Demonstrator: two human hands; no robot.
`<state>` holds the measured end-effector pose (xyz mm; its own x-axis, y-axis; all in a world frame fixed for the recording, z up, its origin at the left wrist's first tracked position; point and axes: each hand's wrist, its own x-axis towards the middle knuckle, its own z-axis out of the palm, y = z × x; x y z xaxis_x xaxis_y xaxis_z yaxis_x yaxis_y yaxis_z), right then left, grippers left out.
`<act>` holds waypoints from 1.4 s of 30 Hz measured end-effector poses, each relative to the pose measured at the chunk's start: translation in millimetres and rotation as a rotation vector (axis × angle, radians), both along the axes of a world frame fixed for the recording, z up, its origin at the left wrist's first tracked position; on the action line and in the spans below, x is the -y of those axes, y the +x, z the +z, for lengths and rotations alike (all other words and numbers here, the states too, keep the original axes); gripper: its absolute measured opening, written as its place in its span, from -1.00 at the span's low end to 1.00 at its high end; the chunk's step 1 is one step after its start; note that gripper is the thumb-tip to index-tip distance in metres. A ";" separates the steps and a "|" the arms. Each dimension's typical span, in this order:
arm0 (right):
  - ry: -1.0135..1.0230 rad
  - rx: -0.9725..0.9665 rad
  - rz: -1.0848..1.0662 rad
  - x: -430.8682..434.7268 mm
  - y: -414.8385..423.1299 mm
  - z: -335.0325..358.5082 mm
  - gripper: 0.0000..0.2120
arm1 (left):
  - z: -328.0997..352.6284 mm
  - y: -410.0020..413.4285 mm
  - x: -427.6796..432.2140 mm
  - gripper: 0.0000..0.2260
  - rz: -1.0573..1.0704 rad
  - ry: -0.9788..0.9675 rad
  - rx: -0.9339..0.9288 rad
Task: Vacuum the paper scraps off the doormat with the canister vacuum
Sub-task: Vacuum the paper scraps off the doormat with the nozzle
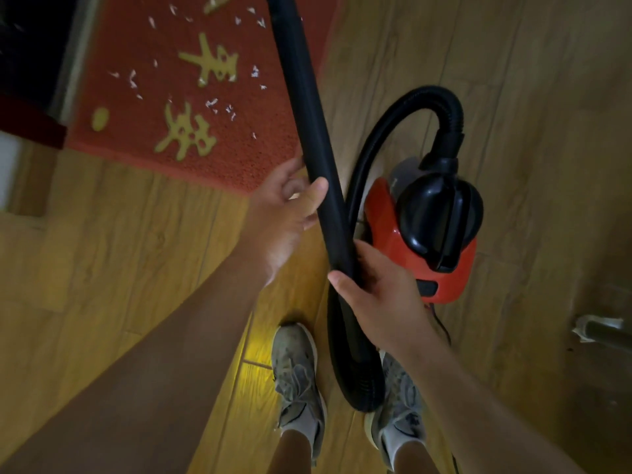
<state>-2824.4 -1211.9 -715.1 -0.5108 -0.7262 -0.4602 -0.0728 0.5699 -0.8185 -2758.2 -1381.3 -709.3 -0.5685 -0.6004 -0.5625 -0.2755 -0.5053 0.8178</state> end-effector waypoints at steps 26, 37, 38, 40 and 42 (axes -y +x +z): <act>0.111 -0.075 0.103 84.4 14.7 19.9 -0.77 | -3.6 15.8 51.4 -0.88 0.296 0.067 -0.012; 0.159 -0.149 0.250 107.9 20.5 6.9 -0.79 | -24.0 40.5 46.8 -0.83 0.355 0.145 0.049; 0.164 -0.159 0.264 109.1 20.5 5.3 -0.79 | -25.6 41.7 48.6 -0.83 0.358 0.137 0.065; 0.171 -0.155 0.273 112.7 19.6 3.5 -0.79 | -27.6 43.5 52.9 -0.87 0.377 0.131 0.089; 0.172 -0.161 0.281 117.1 18.2 1.2 -0.80 | -29.8 43.2 57.5 -0.89 0.385 0.130 0.095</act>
